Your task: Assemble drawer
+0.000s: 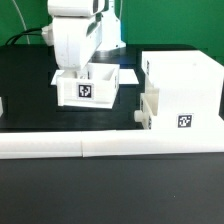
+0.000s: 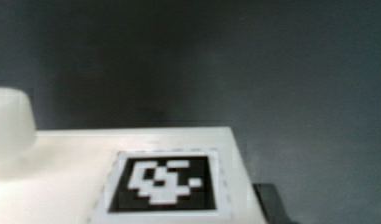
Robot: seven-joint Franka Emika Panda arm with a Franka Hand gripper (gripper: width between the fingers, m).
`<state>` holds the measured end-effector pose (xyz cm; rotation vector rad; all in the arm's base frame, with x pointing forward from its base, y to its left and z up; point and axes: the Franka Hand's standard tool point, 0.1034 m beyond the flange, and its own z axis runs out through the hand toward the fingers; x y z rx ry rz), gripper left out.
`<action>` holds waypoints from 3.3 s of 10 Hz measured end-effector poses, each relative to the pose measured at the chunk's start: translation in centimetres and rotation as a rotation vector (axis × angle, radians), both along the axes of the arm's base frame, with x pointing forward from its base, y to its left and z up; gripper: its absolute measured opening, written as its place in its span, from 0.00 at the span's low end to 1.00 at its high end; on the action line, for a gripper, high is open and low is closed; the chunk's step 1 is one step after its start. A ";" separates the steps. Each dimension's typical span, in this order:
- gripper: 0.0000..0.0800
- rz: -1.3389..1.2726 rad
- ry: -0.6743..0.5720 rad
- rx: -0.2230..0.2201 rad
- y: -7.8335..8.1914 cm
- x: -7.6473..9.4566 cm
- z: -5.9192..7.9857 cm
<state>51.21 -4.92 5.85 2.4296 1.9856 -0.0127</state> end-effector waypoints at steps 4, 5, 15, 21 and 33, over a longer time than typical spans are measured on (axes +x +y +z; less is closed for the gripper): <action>0.05 0.044 0.005 0.000 0.4 1.5 0.3; 0.05 0.064 0.005 -0.004 0.3 1.9 0.5; 0.05 0.068 0.021 0.001 1.2 3.1 0.5; 0.05 0.146 0.043 0.003 1.3 3.0 0.2; 0.05 0.126 -0.025 0.007 2.6 3.6 0.1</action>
Offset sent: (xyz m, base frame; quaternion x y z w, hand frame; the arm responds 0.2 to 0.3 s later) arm 0.0372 0.0119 0.0049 0.0251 0.0016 -0.1448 0.9891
